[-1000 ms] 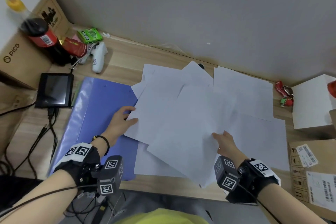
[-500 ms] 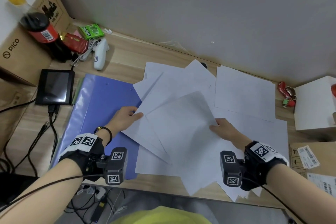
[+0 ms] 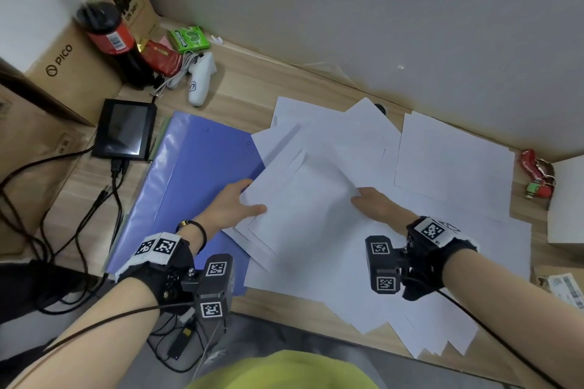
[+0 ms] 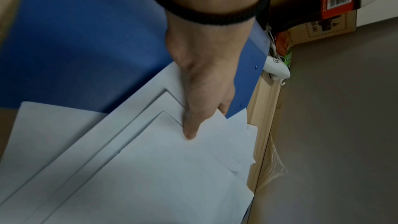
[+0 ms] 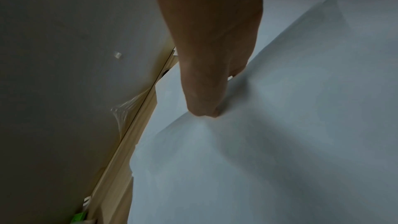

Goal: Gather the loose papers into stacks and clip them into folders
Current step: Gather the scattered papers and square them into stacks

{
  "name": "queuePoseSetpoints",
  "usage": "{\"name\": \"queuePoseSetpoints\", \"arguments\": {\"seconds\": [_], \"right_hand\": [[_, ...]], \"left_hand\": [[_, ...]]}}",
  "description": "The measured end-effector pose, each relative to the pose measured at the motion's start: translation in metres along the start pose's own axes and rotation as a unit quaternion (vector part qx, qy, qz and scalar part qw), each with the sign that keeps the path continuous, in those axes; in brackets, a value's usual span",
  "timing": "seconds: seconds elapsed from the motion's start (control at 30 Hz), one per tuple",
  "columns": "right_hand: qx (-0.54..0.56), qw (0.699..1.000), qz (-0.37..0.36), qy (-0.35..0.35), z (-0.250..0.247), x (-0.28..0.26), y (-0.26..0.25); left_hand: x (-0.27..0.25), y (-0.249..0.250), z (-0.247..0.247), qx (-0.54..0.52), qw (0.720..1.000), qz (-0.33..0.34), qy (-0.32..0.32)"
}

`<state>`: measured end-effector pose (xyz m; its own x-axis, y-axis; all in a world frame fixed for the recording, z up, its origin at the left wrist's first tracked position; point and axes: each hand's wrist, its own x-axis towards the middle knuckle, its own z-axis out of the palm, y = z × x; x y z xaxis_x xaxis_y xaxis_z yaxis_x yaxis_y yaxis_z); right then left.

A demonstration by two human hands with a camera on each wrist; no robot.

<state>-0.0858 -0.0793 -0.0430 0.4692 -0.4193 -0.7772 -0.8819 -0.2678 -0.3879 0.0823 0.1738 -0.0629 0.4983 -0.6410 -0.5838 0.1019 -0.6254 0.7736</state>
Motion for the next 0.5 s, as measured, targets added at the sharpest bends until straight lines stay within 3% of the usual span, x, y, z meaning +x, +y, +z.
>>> {"name": "queuePoseSetpoints", "arguments": {"seconds": [0.3,0.4,0.5], "right_hand": [[0.060,0.998,-0.017,-0.010,0.002,-0.008,0.025],[0.124,0.992,0.000,0.035,-0.009,-0.017,0.040],[0.242,0.963,0.064,0.100,-0.018,-0.034,0.050]], "left_hand": [[-0.006,0.002,0.008,-0.082,0.995,-0.014,0.060],[-0.004,0.005,0.009,-0.107,0.990,-0.049,0.072],[-0.004,0.004,0.013,-0.083,0.993,-0.070,0.047]]}}
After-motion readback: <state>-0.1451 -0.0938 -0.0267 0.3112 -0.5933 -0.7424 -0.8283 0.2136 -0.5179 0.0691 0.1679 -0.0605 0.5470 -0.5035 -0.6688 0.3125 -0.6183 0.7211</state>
